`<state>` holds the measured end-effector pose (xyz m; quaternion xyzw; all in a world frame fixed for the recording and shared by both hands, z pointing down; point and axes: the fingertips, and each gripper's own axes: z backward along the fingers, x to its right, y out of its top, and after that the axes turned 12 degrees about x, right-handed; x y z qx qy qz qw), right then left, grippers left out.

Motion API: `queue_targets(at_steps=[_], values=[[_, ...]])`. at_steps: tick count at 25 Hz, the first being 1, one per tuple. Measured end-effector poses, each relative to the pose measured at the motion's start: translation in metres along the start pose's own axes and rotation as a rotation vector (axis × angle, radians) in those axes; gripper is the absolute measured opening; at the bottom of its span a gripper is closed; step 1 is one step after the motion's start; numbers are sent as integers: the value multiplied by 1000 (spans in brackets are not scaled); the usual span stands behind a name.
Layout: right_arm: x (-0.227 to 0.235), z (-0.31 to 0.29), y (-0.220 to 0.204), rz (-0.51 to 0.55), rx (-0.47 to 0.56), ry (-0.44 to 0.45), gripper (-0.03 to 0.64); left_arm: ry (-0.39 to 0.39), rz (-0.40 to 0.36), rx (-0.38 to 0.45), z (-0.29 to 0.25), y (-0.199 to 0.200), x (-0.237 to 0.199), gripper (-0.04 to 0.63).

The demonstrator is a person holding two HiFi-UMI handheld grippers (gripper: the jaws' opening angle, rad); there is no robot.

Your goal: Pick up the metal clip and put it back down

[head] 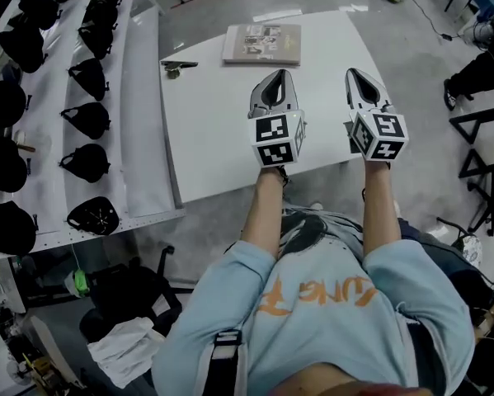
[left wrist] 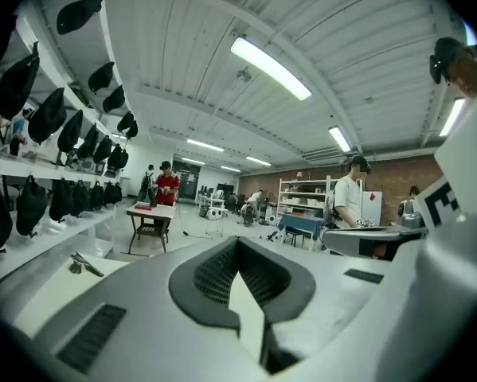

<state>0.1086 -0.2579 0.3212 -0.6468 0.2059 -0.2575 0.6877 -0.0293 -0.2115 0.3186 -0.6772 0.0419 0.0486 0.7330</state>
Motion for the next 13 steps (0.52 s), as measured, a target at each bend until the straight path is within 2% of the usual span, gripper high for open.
queue_targets(at_steps=[6, 13], values=[[26, 21, 10, 17, 21, -20, 31, -19, -23, 2, -4, 4, 30, 9], [15, 49, 28, 35, 62, -32, 31, -42, -38, 26, 23, 17, 41, 9]])
